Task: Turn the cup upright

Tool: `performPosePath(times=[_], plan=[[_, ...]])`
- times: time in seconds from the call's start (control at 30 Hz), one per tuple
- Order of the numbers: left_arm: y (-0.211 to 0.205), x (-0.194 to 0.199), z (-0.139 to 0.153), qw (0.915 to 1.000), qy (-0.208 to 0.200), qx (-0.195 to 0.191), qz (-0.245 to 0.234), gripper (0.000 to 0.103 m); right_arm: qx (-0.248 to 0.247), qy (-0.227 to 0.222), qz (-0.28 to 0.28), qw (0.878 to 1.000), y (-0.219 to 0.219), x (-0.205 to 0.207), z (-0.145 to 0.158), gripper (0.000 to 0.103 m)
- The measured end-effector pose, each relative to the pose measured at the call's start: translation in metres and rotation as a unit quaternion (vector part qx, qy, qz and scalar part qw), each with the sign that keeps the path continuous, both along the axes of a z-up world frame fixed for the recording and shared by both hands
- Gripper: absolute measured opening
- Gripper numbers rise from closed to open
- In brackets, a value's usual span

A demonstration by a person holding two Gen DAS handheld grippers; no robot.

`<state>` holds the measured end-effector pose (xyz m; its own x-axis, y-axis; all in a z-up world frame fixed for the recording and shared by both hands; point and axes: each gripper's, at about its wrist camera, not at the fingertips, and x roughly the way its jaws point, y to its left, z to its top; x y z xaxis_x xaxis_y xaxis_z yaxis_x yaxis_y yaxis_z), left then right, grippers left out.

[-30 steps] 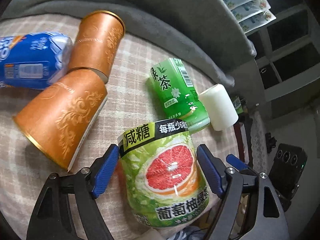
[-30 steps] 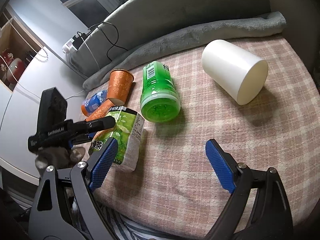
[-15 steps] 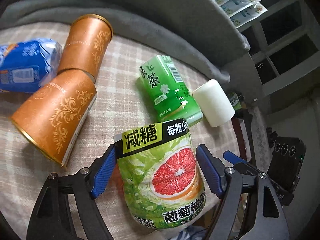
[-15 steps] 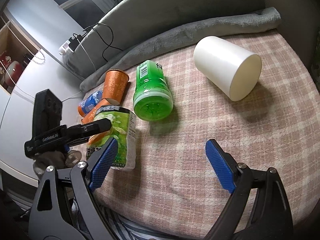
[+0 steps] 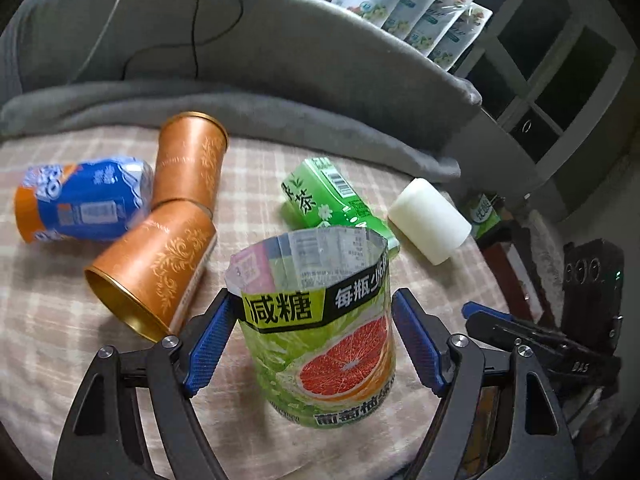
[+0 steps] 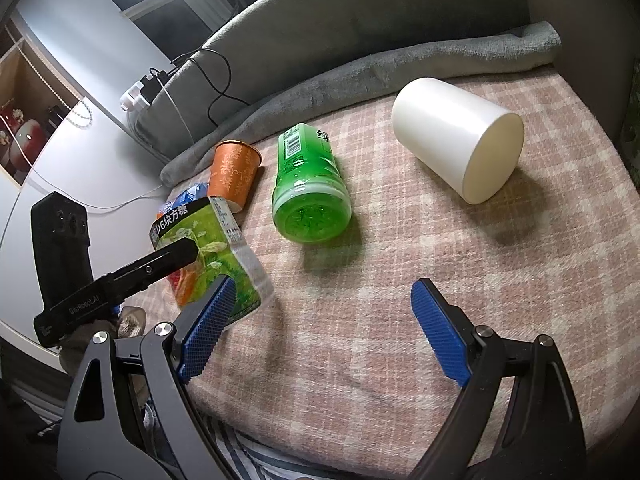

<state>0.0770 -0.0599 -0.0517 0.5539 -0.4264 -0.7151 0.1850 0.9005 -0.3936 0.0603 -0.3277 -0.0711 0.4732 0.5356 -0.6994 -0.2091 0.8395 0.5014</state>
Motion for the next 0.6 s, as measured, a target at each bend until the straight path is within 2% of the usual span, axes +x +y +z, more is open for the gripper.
performPosePath(times=[0.3, 0.6], plan=[[-0.01, -0.006, 0.004, 0.9989, -0.031, 0.036, -0.006, 0.075, 0.002, 0.0, -0.006, 1.0, -0.002, -0.001, 0.0, 0.092], [-0.019, -0.014, 0.004, 0.998, -0.04, 0.046, -0.017, 0.075, 0.004, -0.001, -0.013, 1.0, -0.007, -0.003, 0.001, 0.092]])
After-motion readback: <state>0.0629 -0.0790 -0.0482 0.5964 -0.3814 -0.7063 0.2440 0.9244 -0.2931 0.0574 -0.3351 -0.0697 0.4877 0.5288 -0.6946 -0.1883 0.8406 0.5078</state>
